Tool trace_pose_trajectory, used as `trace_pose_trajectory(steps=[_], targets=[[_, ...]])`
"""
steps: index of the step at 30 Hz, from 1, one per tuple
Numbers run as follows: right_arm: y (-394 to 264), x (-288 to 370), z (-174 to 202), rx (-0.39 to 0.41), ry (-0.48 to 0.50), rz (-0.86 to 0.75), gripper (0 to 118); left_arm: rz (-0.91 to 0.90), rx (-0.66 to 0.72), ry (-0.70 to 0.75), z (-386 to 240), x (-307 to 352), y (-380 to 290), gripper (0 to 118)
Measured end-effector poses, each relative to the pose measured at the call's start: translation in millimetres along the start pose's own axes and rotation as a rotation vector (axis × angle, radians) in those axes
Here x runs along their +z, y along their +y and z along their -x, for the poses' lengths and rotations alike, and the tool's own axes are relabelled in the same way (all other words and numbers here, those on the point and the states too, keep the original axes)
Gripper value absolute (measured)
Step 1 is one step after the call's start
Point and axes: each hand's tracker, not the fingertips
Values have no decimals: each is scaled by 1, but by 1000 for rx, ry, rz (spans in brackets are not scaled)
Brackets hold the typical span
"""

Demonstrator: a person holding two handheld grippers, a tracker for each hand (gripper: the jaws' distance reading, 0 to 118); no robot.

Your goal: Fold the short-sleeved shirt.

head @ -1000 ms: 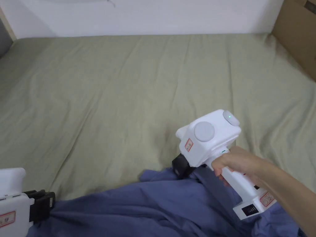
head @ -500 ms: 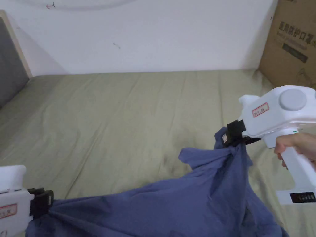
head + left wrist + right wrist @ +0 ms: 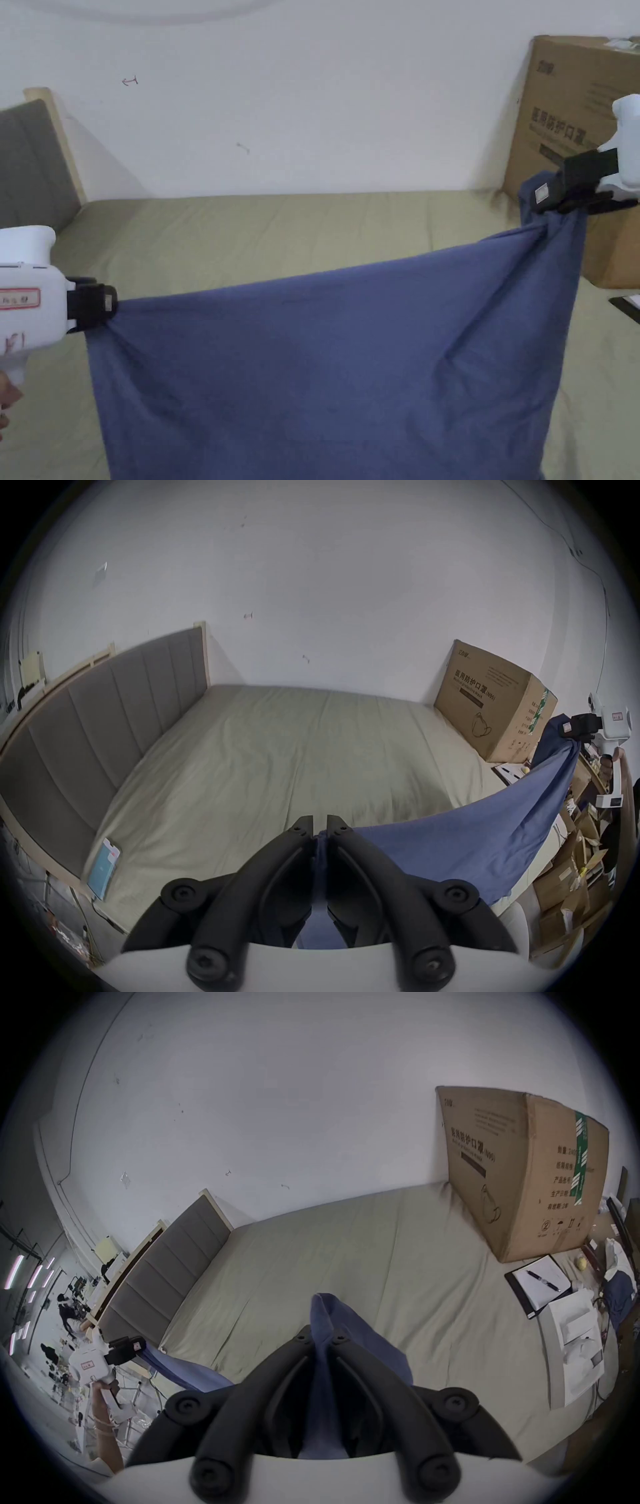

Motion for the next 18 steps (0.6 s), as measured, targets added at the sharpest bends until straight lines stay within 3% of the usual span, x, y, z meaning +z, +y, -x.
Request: trace_pose_trajectory(steps=[9,18], targets=[[66,31,25,-49,6,-119,2,-119,3,20,-11,6,111,3],[168,51,54,-34,-45,-231,2,-242,-10,-5,-30,-2,245,3]])
